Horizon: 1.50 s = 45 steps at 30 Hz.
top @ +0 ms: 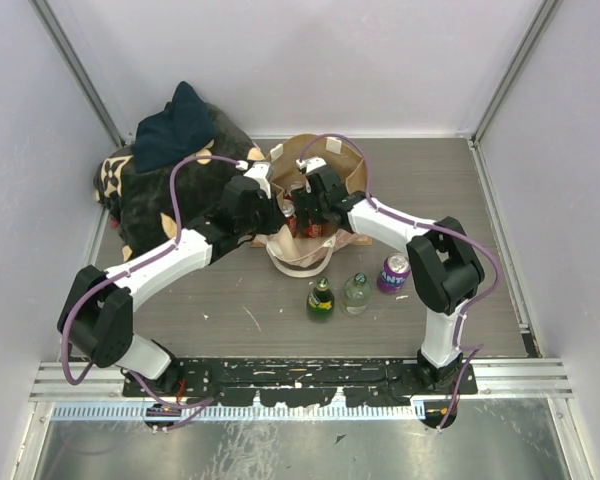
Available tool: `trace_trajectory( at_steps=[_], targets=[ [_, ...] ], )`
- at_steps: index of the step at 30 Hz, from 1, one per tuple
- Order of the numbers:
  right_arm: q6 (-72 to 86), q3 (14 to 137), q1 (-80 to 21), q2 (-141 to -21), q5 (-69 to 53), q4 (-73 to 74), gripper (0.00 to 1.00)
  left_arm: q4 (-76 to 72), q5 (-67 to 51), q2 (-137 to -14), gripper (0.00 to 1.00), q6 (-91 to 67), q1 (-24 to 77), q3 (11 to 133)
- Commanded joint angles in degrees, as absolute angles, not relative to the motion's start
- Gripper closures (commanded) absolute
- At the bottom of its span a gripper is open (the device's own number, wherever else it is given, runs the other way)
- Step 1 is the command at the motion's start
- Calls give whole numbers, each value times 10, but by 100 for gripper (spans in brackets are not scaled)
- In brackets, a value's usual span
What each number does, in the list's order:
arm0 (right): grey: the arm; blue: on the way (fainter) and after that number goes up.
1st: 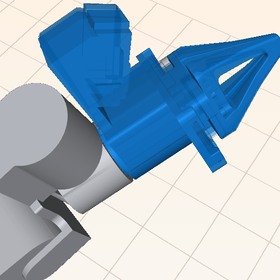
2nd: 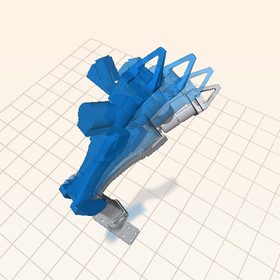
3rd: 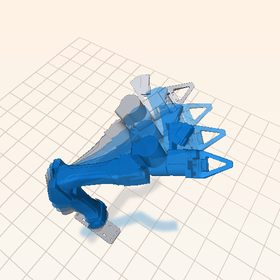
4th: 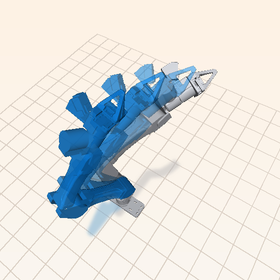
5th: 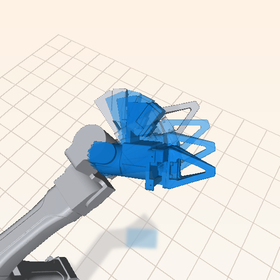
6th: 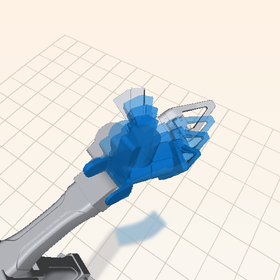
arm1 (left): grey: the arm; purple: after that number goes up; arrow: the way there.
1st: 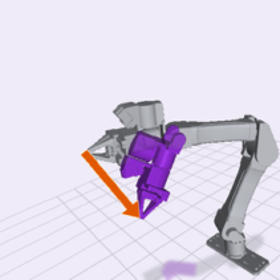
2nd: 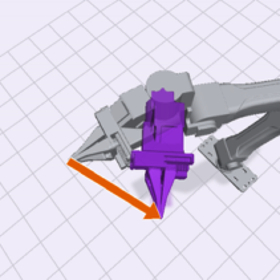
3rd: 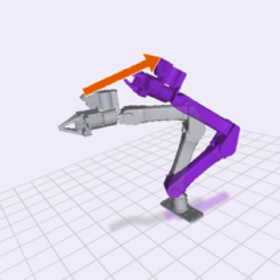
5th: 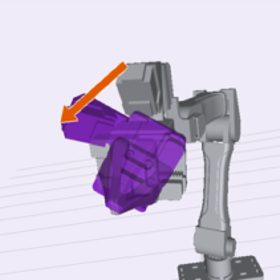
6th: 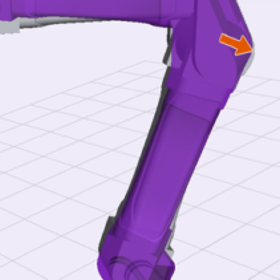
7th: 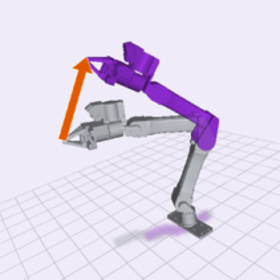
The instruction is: Take the beverage out of the canvas bag
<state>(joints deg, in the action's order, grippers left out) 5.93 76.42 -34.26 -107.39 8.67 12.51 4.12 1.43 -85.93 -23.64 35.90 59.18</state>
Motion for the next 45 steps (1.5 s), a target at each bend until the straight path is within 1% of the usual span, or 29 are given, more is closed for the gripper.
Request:
trace_trajectory(
  at_steps=[1,5,9,13,22,25,29,31,33,37,42,45],
  targets=[
    [56,778,-339,-1069,69,102,98,82,45,-875,83,-231,354,577],
    [46,783,-341,-1033,71,112,99,76,43,-875,83,-227,354,577],
    [20,775,-355,-956,117,97,99,69,43,-870,83,-225,354,574],
    [-13,777,-375,-874,156,75,99,68,46,-864,78,-219,354,570],
    [-19,809,-391,-726,226,75,99,66,41,-857,75,-215,354,568],
    [-32,790,-391,-674,292,48,99,60,38,-855,75,-215,354,566],
    [-80,748,-385,-625,442,-7,99,52,32,-852,75,-213,353,566],
    [-80,734,-361,-618,477,-4,99,53,30,-853,75,-211,354,568],
    [-58,712,-323,-614,470,11,99,54,30,-855,75,-207,354,572],
    [6,659,-216,-605,414,46,99,55,28,-861,76,-204,354,577],
    [83,571,-106,-599,349,48,99,57,22,-867,75,-205,354,584],
    [116,512,-58,-597,295,30,99,62,21,-869,75,-201,354,587]
  ],
)
